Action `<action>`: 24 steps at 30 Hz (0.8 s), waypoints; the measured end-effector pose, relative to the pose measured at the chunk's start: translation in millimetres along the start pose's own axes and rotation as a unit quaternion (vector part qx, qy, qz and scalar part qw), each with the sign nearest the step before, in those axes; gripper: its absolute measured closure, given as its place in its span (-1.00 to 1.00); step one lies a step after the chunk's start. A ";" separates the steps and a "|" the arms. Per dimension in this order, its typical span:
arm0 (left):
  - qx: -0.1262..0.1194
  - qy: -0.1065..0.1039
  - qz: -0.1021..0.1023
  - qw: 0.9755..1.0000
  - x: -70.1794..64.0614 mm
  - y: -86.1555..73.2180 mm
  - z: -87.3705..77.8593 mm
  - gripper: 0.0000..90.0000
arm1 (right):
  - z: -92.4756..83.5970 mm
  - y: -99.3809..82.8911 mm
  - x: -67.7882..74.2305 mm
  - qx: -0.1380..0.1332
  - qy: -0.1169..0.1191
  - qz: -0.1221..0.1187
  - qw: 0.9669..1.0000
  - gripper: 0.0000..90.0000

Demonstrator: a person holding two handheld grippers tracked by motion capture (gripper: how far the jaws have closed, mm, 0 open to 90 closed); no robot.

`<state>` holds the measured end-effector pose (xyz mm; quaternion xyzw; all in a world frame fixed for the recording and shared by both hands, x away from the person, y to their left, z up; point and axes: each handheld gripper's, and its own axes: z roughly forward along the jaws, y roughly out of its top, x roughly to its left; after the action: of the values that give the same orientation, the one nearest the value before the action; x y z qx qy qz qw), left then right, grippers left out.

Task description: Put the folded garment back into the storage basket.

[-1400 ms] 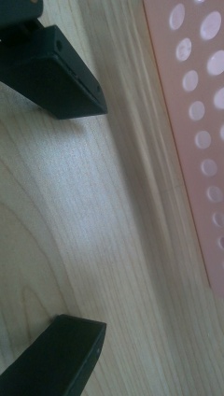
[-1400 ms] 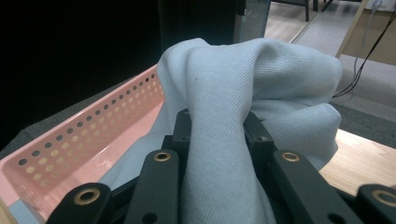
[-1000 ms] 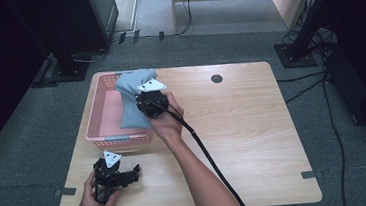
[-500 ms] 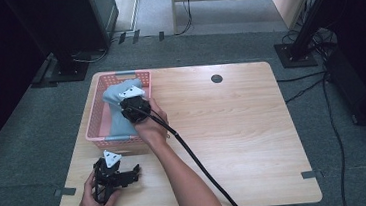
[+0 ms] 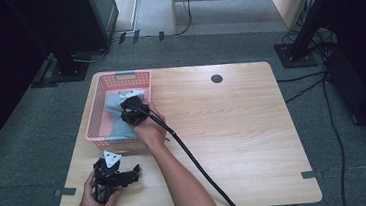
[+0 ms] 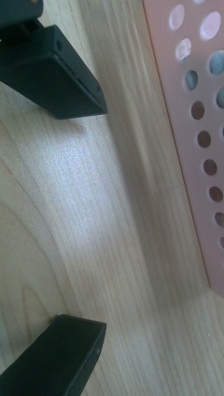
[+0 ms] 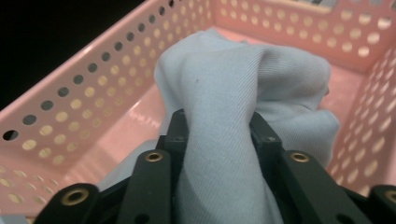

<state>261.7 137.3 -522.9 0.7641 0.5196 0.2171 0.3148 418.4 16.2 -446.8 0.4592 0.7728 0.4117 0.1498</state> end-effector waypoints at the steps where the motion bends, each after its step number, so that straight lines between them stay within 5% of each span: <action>1: 0.000 0.000 0.000 1.000 0.0 0.0 0.0 -1.00 | 0.1 -0.6 -2.5 0.005 0.002 0.007 1.000 0.46; 3: 0.000 0.000 0.000 1.000 0.0 0.0 0.0 -1.00 | -0.4 -3.4 -11.5 0.005 0.031 0.024 0.999 0.17; 14: 0.000 0.000 0.000 1.000 0.0 0.0 0.0 -1.00 | -21.6 -4.1 -29.2 -0.066 0.074 0.036 0.994 -0.51; 24: 0.000 0.000 0.000 1.000 0.0 0.0 0.0 -1.00 | -37.4 -8.0 -37.6 -0.066 0.068 0.015 0.995 -0.86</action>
<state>261.7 137.3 -522.9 0.7640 0.5198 0.2168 0.3146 410.9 -35.7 -435.5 0.4309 0.7455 0.4940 0.1207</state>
